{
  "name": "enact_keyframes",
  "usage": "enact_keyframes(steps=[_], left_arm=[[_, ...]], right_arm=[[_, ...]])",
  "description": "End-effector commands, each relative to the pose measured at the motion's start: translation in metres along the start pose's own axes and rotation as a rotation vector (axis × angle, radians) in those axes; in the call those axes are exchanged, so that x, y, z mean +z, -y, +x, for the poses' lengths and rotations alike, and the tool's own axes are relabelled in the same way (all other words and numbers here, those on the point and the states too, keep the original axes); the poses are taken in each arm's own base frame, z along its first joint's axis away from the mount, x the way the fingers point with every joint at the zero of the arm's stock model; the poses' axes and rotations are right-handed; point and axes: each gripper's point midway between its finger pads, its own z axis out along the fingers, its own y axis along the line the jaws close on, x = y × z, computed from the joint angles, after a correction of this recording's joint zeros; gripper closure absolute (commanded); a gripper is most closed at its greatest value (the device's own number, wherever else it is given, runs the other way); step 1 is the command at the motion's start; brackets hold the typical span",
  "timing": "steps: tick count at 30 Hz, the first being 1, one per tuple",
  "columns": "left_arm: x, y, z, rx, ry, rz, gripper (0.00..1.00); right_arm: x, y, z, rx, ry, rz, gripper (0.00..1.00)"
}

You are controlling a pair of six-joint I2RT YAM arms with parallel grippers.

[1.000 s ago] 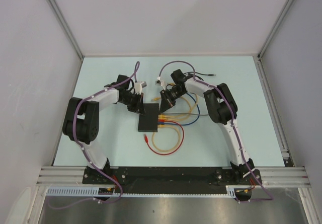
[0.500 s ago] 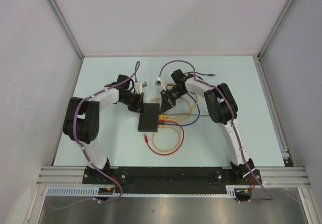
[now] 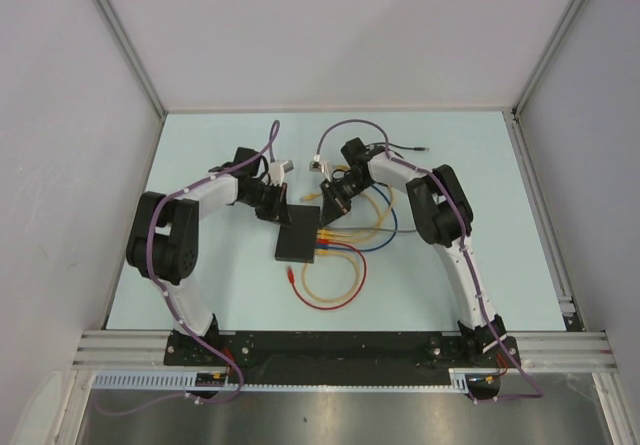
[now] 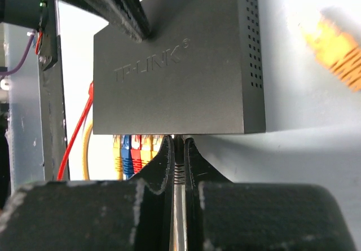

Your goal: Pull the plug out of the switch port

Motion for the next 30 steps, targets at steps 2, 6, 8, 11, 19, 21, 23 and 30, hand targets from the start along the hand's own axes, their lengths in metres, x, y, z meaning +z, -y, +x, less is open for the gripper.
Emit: enact_keyframes(steps=[2, 6, 8, 11, 19, 21, 23, 30], left_arm=[[0.01, -0.02, 0.012, 0.022, -0.047, -0.086, 1.0], [0.011, -0.02, 0.013, 0.02, -0.048, -0.086, 1.0], [0.011, -0.02, 0.013, 0.022, -0.047, -0.085, 1.0], [0.011, -0.018, 0.014, 0.024, -0.049, -0.085, 1.0], [0.011, -0.014, 0.013, 0.044, -0.048, -0.083, 1.0], [0.012, -0.015, 0.015, 0.041, -0.052, -0.083, 1.0], [0.012, -0.014, 0.015, 0.038, -0.051, -0.08, 1.0], [0.013, -0.013, 0.013, 0.043, -0.043, -0.078, 1.0]], right_arm=[[-0.003, 0.001, 0.025, 0.022, -0.087, 0.016, 1.0], [-0.009, 0.012, 0.016, -0.01, -0.073, 0.056, 1.0], [-0.016, 0.02, 0.002, -0.036, -0.046, 0.089, 1.0], [-0.014, 0.013, 0.005, -0.012, -0.053, 0.073, 1.0], [-0.005, -0.004, 0.036, 0.026, -0.101, 0.039, 1.0], [-0.017, 0.007, 0.016, 0.013, -0.055, 0.074, 1.0], [-0.027, 0.012, -0.003, -0.025, -0.025, 0.107, 1.0], [-0.042, 0.01, -0.002, -0.053, -0.037, 0.141, 0.69]])
